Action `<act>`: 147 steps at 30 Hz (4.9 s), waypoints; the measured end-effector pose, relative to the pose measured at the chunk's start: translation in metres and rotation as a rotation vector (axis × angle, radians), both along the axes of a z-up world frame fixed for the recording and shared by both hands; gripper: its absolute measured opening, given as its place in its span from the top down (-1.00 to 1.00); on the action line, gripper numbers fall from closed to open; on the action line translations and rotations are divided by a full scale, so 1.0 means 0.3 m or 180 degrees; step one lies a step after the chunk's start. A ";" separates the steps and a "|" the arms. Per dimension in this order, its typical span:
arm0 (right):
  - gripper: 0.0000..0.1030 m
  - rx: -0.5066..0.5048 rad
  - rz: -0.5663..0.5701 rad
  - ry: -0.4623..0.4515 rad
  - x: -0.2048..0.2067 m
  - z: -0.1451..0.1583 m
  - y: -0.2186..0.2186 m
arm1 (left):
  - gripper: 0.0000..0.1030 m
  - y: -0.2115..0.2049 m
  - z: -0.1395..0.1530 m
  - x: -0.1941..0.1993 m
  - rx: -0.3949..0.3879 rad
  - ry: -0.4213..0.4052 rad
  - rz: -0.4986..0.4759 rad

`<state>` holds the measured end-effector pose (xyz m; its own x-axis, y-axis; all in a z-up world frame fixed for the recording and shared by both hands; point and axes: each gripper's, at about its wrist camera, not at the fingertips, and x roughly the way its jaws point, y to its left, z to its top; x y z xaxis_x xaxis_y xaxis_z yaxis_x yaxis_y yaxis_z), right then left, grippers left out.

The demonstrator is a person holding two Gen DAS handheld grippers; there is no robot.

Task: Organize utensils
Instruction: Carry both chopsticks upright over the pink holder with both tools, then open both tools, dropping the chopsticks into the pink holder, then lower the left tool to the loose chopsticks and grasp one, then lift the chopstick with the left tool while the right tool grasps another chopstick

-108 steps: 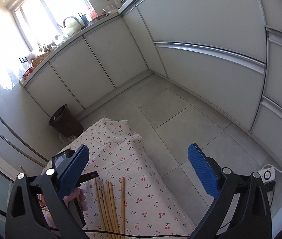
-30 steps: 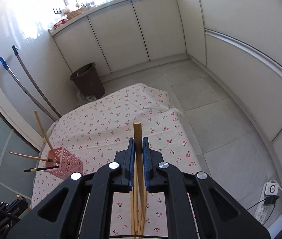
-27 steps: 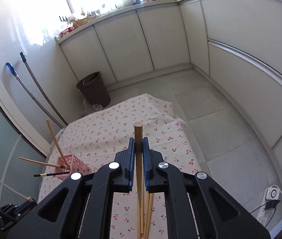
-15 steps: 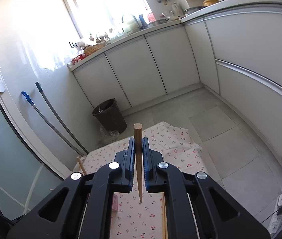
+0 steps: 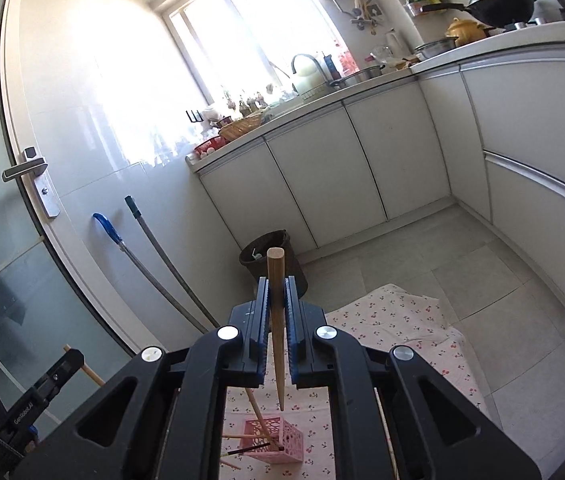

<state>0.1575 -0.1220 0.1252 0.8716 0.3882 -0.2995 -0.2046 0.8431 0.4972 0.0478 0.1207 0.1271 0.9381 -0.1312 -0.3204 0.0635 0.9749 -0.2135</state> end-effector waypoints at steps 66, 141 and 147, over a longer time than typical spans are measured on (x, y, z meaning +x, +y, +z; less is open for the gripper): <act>-0.87 -0.1075 -0.0399 0.0683 -0.258 -0.417 -0.100 | -0.75 -0.112 -0.592 -0.019 0.0093 0.1553 0.0009; -0.87 -0.0193 -0.0659 0.2098 -0.087 -0.652 -0.489 | 0.92 -0.606 -1.108 0.495 0.0644 0.2670 -0.0527; -0.87 -0.0389 -0.0534 0.2136 -0.047 -0.678 -0.409 | 0.92 -0.527 -1.064 0.347 0.0559 0.2574 -0.0729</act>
